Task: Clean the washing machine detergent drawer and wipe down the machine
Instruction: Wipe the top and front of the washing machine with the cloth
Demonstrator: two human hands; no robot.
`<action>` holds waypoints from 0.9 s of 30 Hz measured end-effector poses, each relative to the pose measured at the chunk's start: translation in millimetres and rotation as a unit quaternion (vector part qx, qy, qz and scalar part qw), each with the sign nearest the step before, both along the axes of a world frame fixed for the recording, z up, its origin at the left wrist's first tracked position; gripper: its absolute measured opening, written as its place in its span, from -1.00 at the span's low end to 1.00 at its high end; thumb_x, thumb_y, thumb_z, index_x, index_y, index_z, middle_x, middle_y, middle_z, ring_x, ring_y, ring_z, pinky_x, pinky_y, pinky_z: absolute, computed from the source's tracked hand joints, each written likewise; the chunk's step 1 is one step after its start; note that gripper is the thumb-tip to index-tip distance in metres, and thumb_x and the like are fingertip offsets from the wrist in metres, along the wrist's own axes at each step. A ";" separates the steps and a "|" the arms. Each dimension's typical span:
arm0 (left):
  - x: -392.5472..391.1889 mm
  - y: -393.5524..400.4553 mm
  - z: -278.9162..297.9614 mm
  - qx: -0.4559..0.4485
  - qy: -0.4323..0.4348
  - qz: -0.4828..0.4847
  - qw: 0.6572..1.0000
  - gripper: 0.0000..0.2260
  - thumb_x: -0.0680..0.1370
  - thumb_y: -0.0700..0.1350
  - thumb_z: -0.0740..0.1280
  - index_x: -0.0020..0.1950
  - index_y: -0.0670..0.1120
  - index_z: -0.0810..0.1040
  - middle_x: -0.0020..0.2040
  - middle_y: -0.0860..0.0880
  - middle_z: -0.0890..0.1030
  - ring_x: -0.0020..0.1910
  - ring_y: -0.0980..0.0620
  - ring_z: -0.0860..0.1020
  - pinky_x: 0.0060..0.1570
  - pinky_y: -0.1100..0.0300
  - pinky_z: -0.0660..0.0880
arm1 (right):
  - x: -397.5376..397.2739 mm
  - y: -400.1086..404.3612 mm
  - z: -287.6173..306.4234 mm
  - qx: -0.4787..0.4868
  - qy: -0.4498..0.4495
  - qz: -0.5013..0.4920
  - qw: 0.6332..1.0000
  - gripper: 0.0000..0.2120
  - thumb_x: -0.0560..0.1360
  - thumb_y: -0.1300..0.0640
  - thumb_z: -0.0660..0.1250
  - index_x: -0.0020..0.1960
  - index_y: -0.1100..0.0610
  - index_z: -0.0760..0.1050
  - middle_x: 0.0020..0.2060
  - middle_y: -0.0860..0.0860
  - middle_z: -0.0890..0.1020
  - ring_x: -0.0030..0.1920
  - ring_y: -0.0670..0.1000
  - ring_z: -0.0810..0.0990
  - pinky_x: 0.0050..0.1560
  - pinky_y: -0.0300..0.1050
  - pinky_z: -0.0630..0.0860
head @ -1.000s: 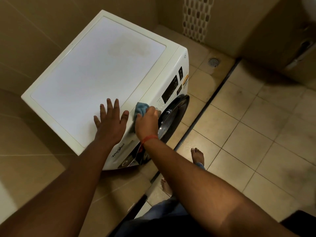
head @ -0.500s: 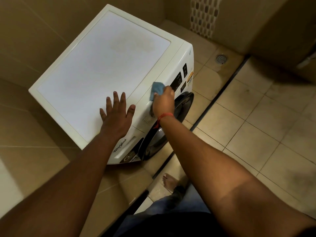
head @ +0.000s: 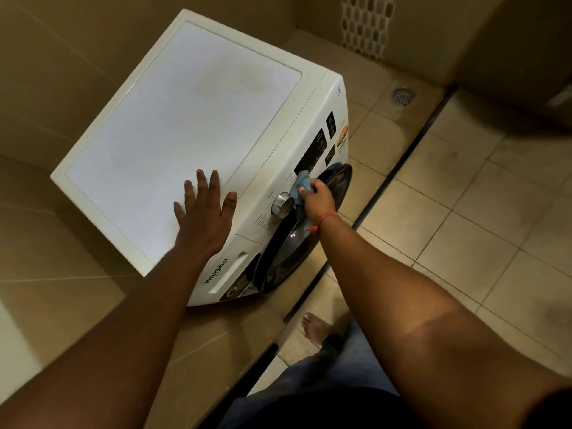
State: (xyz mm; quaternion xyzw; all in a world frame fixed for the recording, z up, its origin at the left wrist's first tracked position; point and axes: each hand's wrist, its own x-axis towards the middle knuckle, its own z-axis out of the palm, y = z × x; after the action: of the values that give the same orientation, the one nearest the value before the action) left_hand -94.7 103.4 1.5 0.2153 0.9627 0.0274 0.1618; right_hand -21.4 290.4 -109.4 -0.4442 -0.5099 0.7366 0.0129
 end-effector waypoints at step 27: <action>-15.0 -26.5 13.7 0.024 0.034 -0.001 0.999 -0.32 0.54 0.29 -0.23 0.61 0.02 -0.07 0.62 -0.05 -0.13 0.58 -0.13 -0.15 0.47 -0.30 -0.09 | -36.8 -79.6 88.2 0.429 0.056 0.136 0.891 -0.67 0.50 0.32 0.24 0.23 0.10 0.42 0.03 0.06 0.48 -0.11 0.08 0.57 -0.12 0.06 0.58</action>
State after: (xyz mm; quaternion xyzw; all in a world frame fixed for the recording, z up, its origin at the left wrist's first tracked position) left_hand -109.7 76.9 15.3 0.2214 0.9664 0.0429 0.1234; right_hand -58.2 210.8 -21.2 -0.2802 -0.8301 0.4640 0.1305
